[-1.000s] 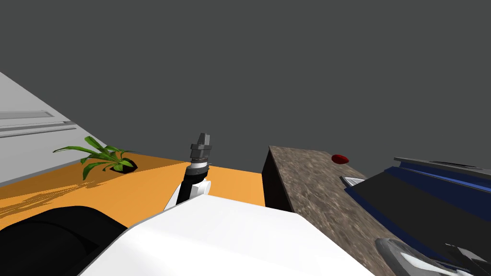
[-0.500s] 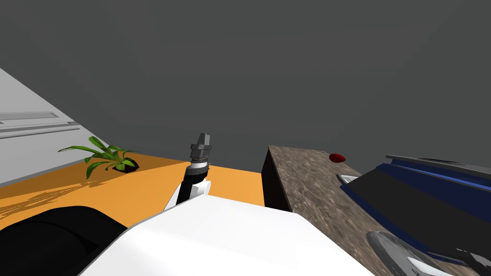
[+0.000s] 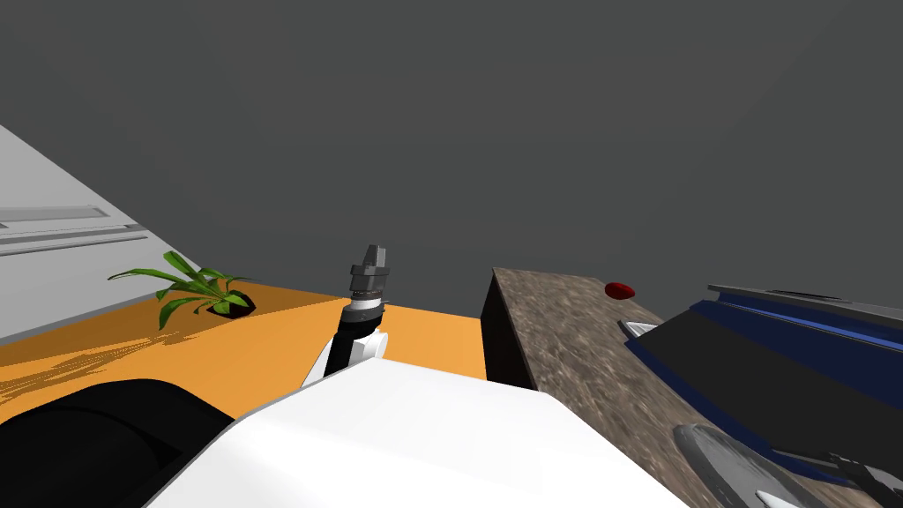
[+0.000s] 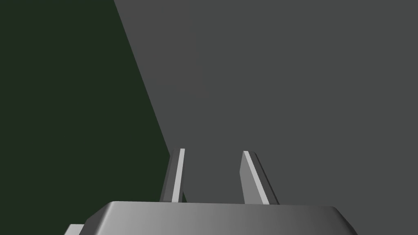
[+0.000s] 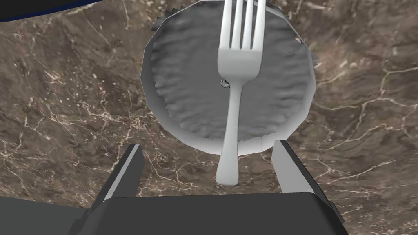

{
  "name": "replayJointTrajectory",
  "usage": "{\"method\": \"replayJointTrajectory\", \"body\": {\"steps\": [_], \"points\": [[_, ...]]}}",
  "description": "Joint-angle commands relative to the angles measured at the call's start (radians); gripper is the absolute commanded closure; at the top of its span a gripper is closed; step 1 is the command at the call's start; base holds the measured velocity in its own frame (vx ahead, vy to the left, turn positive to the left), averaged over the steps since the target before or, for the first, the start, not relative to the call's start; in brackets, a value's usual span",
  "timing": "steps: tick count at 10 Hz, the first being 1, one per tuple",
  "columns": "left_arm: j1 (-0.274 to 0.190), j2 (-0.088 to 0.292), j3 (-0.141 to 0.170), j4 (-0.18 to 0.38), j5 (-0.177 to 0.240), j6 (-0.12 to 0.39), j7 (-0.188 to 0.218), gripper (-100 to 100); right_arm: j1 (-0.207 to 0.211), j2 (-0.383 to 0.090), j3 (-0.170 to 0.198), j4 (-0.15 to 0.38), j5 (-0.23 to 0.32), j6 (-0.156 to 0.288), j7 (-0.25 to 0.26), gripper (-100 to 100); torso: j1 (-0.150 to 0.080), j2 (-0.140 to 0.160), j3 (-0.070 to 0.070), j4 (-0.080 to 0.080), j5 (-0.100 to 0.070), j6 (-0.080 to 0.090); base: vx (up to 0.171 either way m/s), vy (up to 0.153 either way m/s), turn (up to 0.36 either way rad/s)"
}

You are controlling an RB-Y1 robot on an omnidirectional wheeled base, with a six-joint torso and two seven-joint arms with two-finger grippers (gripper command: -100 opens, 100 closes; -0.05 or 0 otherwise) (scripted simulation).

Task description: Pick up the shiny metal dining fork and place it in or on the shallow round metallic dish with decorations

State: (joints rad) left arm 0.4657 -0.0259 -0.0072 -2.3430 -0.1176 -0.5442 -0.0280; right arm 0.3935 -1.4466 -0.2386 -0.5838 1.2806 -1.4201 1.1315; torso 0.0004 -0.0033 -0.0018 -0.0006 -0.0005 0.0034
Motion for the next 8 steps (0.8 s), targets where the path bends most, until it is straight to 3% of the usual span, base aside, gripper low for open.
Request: {"method": "replayJointTrajectory", "body": {"steps": [1, 6, 7, 8], "points": [[0.000, 0.000, 0.000, 0.000, 0.000, 0.000, 0.000, 0, -0.003, -0.029, -0.017, 0.004, 0.000, -0.033, -0.003, -100, 0.000, 0.000, 0.000, 0.000, 0.000, 0.000, 0.007, 0.004, -0.078], [0.000, 0.000, 0.000, 0.000, 0.000, 0.000, 0.000, 0, -0.009, -0.098, -0.056, 0.012, 0.001, -0.110, -0.010, -100, 0.001, -0.001, 0.000, 0.000, 0.000, 0.000, 0.010, 0.007, -0.052], [0.000, 0.000, 0.000, 0.000, 0.000, 0.000, 0.000, 0, -0.020, -0.087, -0.042, 0.021, 0.004, -0.096, -0.005, -100, 0.001, -0.001, 0.000, 0.000, 0.000, 0.000, 0.005, 0.003, -0.013], [0.000, 0.000, 0.000, 0.000, 0.000, 0.000, 0.000, 0, -0.023, -0.089, -0.041, 0.024, 0.005, -0.102, -0.003, 0, 0.000, 0.000, 0.000, 0.000, 0.000, 0.000, 0.000, 0.000, 0.000]]}}
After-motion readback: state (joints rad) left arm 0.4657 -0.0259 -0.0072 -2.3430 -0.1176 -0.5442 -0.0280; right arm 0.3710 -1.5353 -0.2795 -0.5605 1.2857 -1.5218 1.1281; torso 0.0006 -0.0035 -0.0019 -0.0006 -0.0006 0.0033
